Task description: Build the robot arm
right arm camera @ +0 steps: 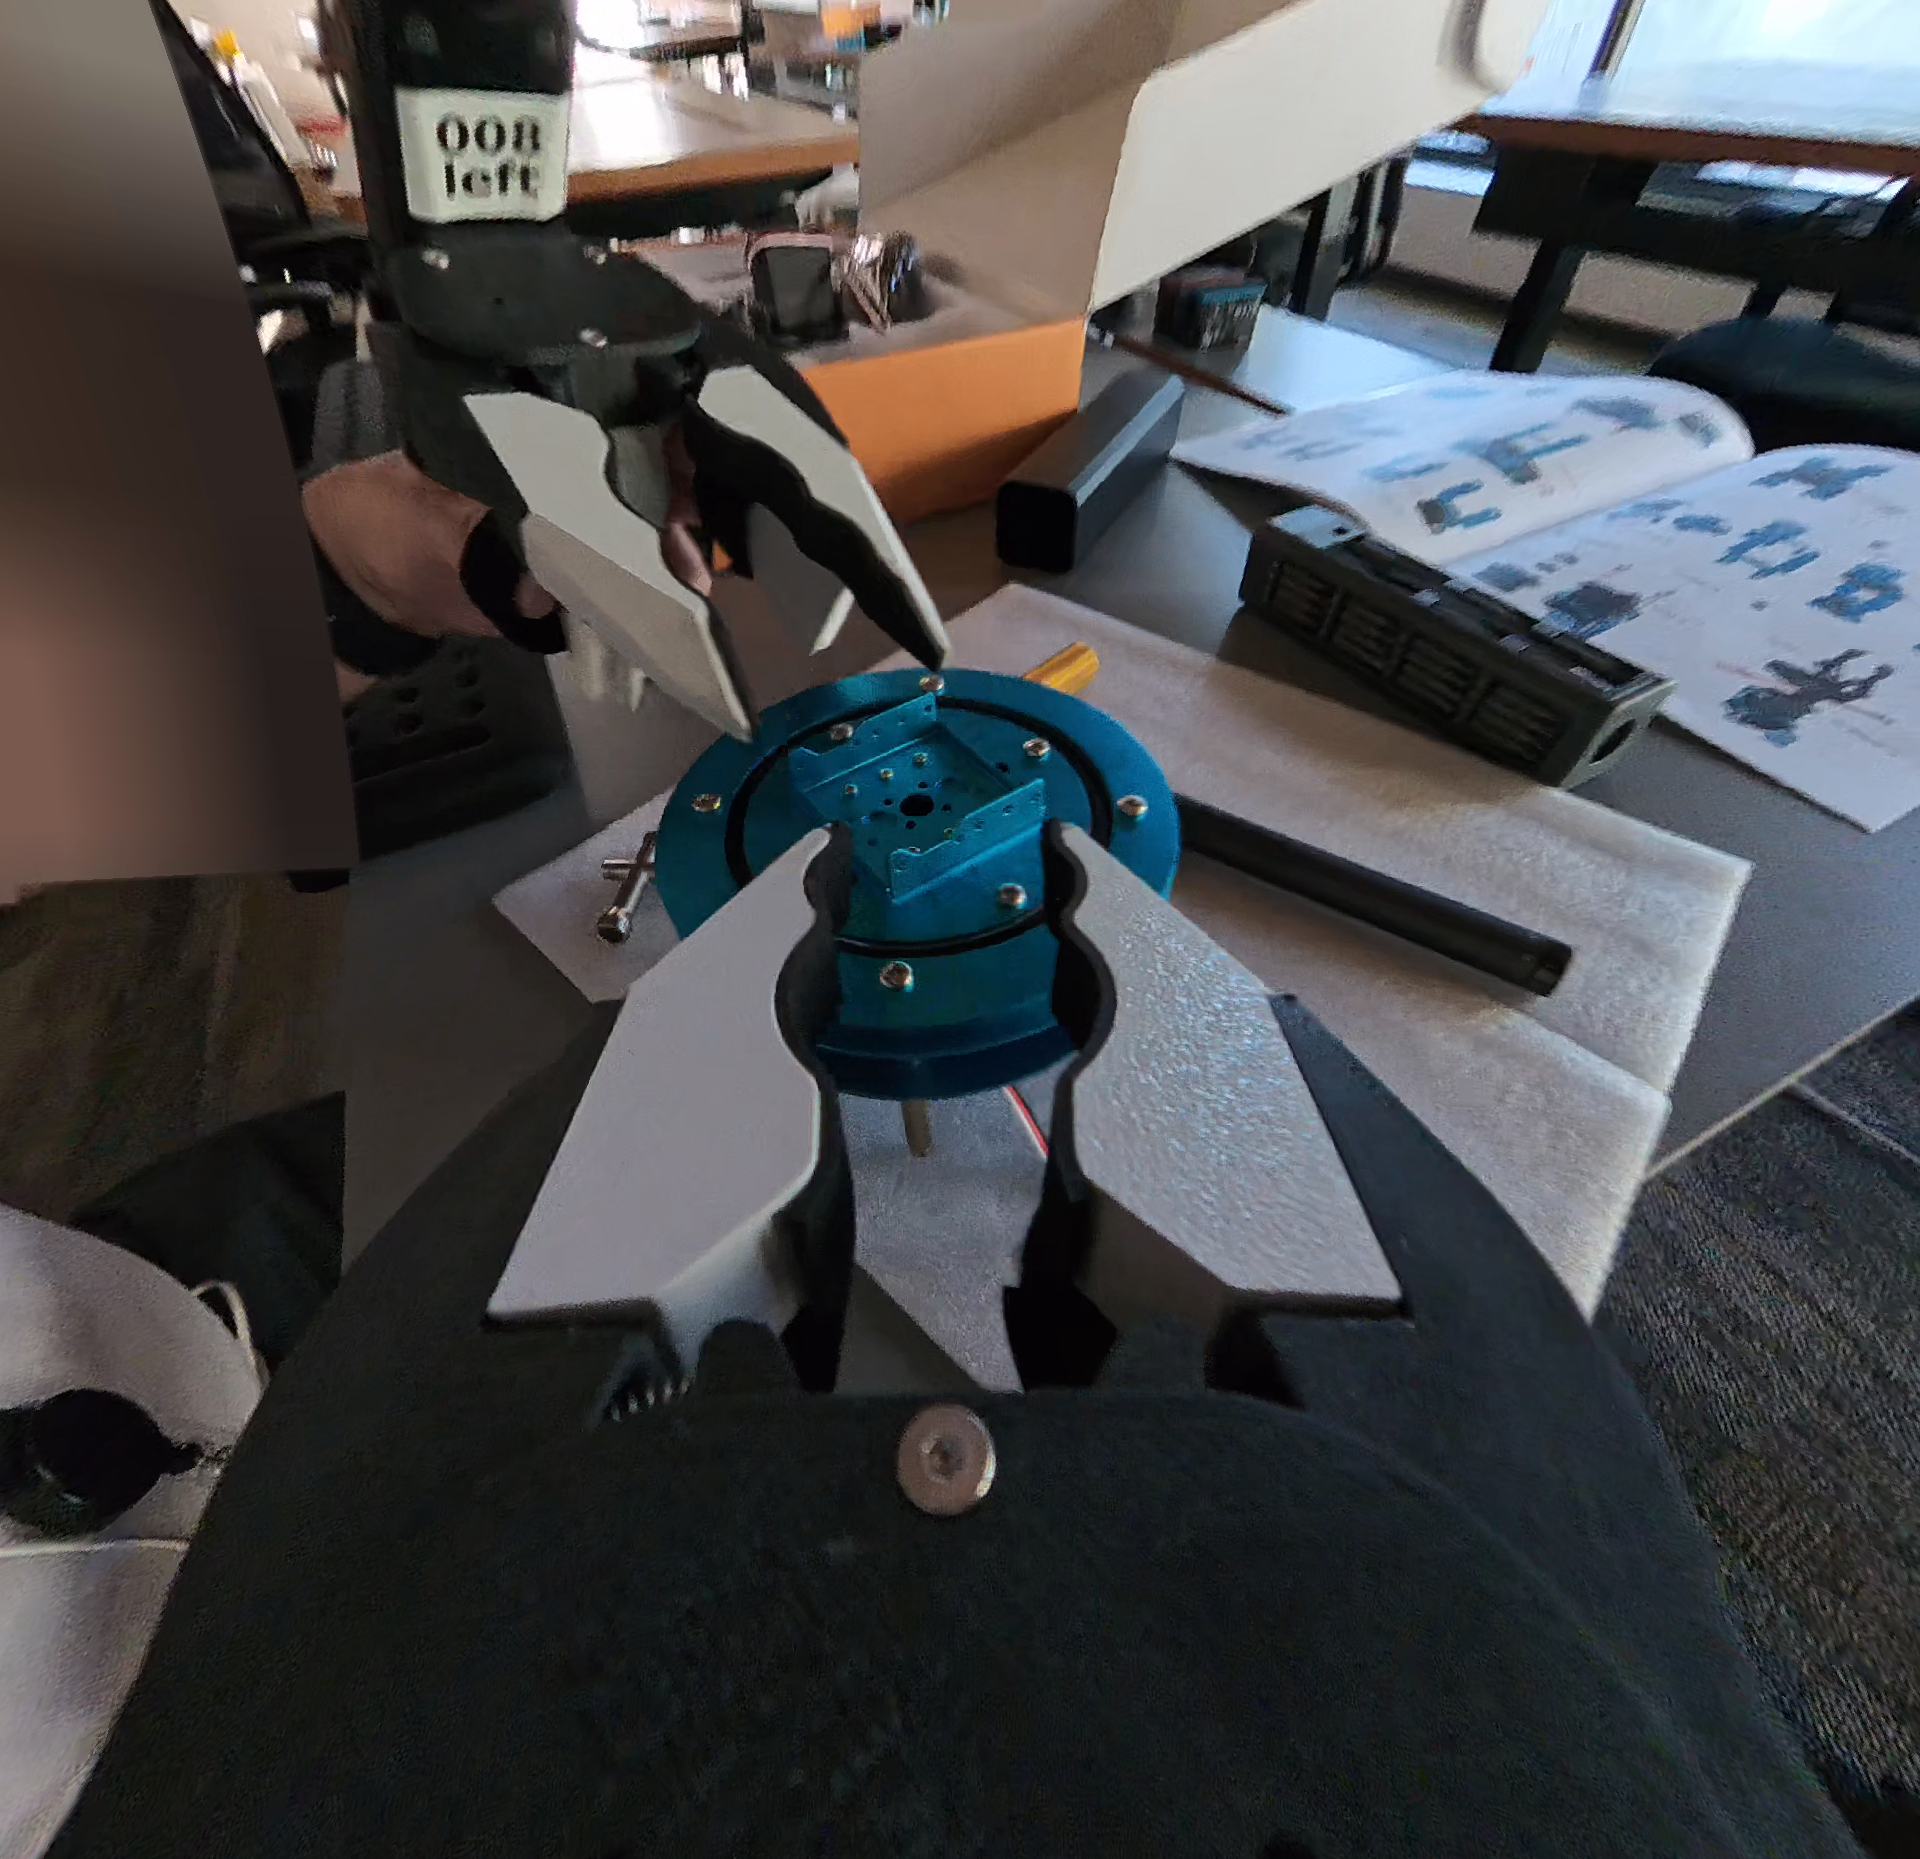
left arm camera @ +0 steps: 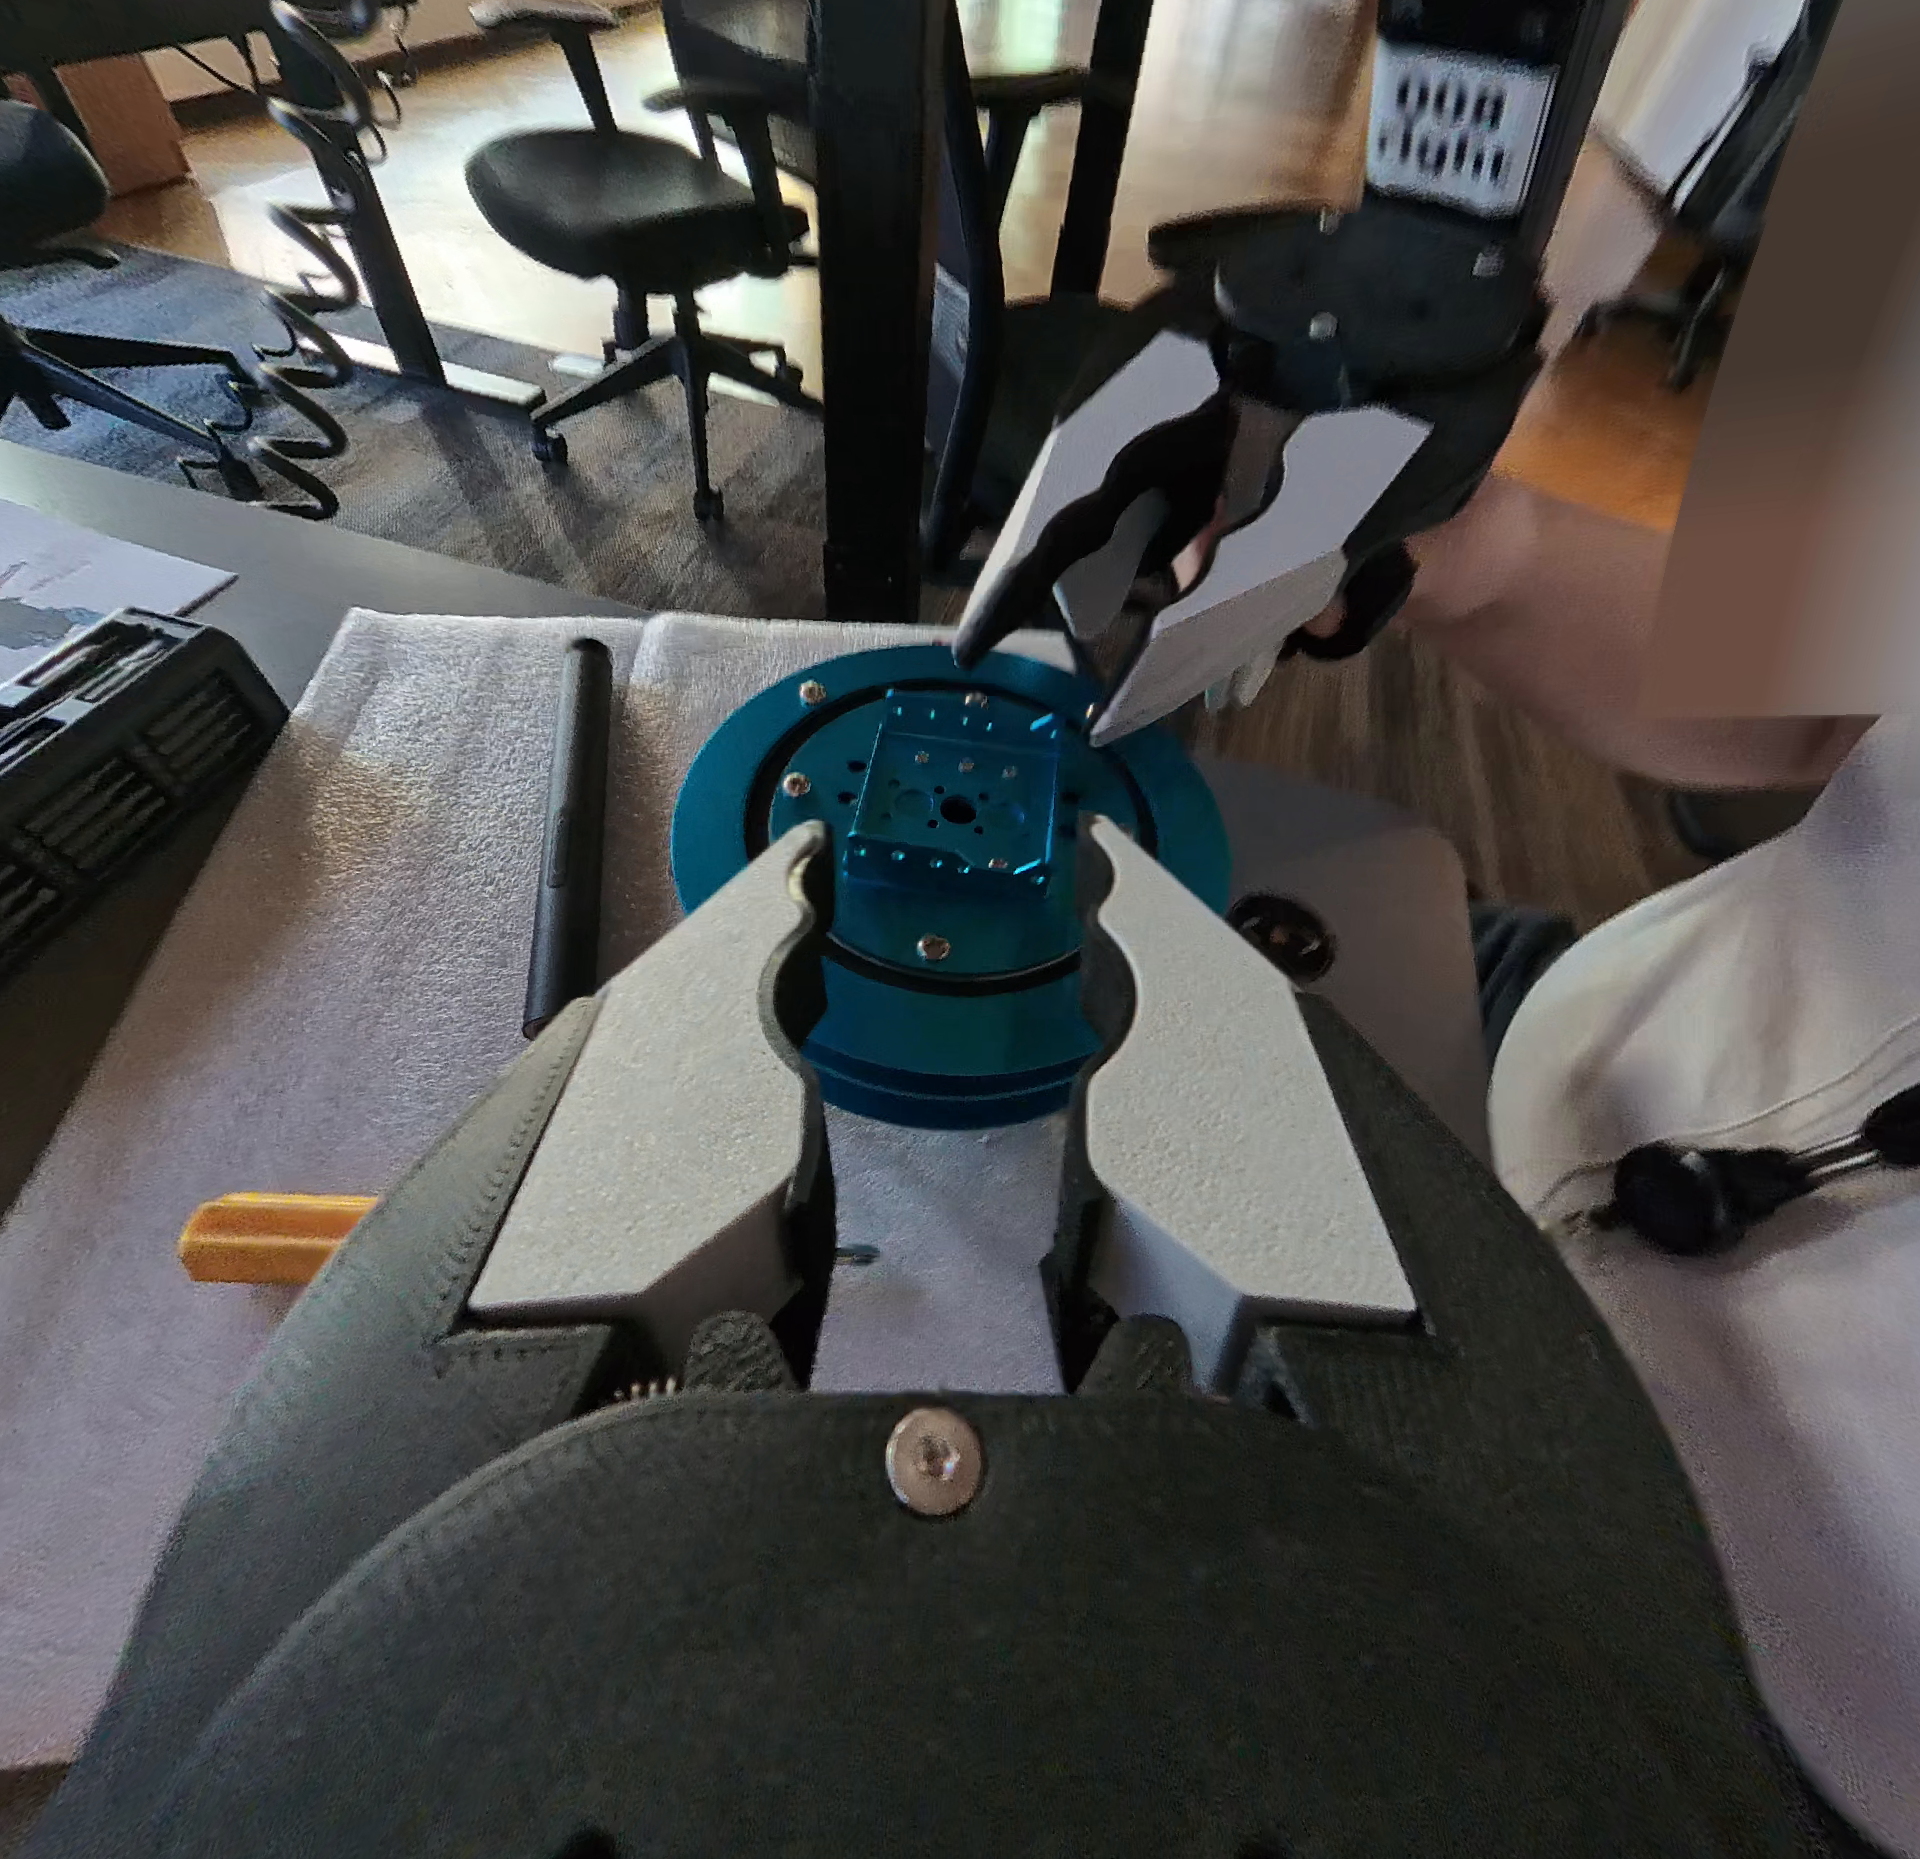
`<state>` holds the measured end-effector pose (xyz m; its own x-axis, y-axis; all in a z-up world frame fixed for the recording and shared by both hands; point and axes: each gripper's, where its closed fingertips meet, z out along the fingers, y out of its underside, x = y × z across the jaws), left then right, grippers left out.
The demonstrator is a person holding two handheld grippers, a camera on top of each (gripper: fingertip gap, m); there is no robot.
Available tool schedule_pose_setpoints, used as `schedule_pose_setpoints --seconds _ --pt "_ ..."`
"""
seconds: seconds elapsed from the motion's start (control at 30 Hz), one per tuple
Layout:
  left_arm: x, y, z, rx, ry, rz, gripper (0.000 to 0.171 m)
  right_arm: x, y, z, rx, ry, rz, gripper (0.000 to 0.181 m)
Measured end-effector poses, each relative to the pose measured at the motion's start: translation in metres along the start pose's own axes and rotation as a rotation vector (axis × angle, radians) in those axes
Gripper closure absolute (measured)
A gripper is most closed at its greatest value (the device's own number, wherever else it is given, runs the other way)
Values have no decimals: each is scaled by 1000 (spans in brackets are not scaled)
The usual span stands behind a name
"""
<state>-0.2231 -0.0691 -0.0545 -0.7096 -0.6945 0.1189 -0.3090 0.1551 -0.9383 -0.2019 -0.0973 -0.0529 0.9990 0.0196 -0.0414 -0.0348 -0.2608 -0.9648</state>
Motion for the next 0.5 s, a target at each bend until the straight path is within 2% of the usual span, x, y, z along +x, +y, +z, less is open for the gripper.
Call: schedule_pose_setpoints --seconds 0.13,0.33,0.5 --pt "7 -11 -25 125 -55 -55 118 12 3 -24 52 7 28 139" --pt "22 6 -41 83 -159 -8 119 12 19 -30 36 -2 33 137" --pt "22 16 -35 18 -242 59 118 8 23 -22 19 -16 13 136"
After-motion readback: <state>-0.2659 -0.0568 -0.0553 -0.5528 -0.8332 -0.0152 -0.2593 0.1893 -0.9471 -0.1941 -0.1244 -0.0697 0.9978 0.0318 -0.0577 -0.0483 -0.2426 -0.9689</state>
